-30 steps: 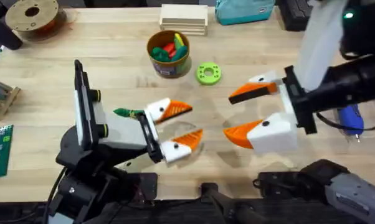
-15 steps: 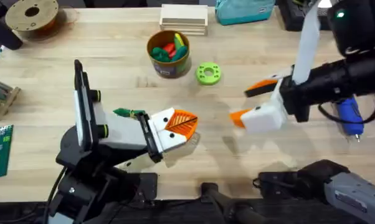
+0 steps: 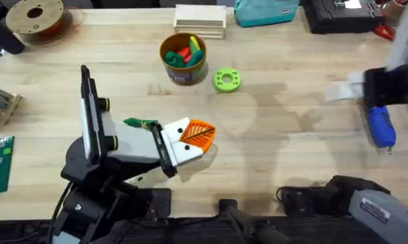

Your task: Pick up the gripper from the table and insert it into the empty holder that is missing its gripper. Then pick up a screw, insert it into the mounting hole, and use the screwdriver to tighten it. Finally, clean up the table by picking up the vegetable and placing it into the bucket.

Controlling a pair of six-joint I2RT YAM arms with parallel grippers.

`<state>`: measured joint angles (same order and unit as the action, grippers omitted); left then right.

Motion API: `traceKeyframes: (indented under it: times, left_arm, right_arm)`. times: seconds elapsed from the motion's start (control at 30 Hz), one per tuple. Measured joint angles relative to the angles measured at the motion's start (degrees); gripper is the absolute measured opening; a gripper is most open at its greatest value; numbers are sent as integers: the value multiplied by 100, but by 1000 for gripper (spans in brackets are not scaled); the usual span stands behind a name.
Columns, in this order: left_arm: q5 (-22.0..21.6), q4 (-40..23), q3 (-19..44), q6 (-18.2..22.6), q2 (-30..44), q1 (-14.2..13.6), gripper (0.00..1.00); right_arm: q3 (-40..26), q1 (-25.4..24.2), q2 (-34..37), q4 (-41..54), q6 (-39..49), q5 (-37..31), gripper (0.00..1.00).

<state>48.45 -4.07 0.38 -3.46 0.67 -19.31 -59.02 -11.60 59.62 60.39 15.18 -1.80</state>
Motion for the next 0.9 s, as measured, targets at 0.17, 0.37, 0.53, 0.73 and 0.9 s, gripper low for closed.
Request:
traceKeyframes:
  times: [0.17,0.37,0.53,0.73,0.9]
  left_arm:
    - [0,2,0,0,0,0,7]
    - [-143,15,0,0,0,0,7]
    - [-321,27,0,0,0,0,7]
    - [-526,43,0,0,1,0,7]
    - [-588,46,0,0,0,0,7]
  right_arm:
    - [0,-1040,55,-738,324,-322,991]
    - [0,-2012,703,-1095,687,-248,991]
    - [0,-2505,1497,-1162,874,-95,991]
    - [2,-2636,2314,-1724,1379,-24,991]
    - [2,-2664,2684,-2061,1497,136,991]
